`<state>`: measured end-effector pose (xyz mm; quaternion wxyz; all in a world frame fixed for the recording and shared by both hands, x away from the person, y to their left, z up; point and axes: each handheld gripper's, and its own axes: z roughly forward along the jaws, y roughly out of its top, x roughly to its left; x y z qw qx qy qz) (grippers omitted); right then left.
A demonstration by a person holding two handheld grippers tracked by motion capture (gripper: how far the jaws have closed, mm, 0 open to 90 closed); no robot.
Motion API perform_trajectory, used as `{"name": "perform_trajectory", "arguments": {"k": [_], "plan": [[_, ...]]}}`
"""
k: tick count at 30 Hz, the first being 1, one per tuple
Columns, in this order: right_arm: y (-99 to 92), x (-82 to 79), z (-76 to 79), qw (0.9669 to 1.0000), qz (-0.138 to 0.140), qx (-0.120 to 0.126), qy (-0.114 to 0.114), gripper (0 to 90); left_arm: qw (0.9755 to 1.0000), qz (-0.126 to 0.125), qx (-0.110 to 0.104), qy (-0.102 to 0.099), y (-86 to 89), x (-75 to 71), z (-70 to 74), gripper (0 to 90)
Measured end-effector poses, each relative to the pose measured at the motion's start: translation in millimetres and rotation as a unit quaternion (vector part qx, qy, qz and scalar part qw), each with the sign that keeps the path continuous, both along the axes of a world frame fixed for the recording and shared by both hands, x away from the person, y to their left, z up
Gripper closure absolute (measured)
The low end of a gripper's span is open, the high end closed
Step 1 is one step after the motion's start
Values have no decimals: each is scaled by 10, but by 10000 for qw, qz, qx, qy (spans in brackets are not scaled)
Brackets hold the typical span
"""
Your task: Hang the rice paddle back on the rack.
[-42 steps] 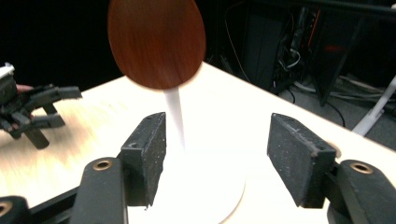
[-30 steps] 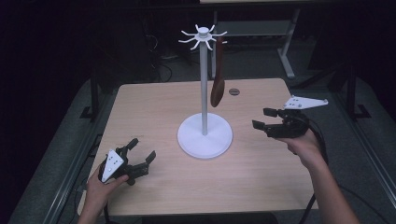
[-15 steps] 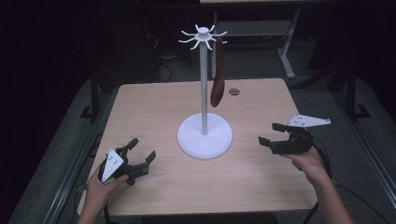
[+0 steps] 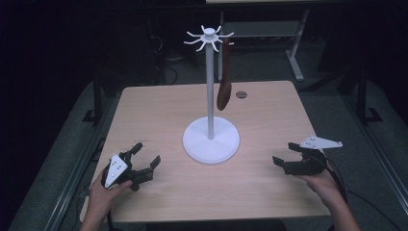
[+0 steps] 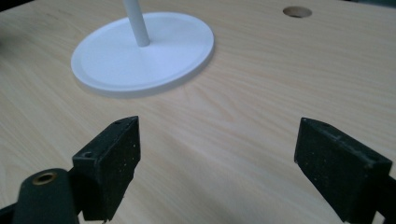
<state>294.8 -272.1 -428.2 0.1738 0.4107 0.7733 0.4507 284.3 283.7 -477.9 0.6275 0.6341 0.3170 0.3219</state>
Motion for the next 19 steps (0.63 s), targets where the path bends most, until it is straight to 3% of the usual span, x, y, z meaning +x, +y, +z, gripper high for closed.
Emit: {"name": "perform_trajectory", "arguments": {"k": [8, 11, 14, 19], "plan": [[-113, -139, -197, 9996, -215, -135, 97, 142, 10000, -3, 36, -8, 4, 0, 0, 129], [-124, -162, -258, 9990, -256, -338, 154, 142, 10000, -2, 53, -8, 6, 0, 0, 129], [-111, -152, -277, 9983, -235, -513, 134, 141, 10000, -3, 54, -9, 5, -1, 0, 129], [-121, -155, -283, 9983, -245, -510, 152, 140, 10000, -6, 36, -10, 4, 0, 0, 129]]}}
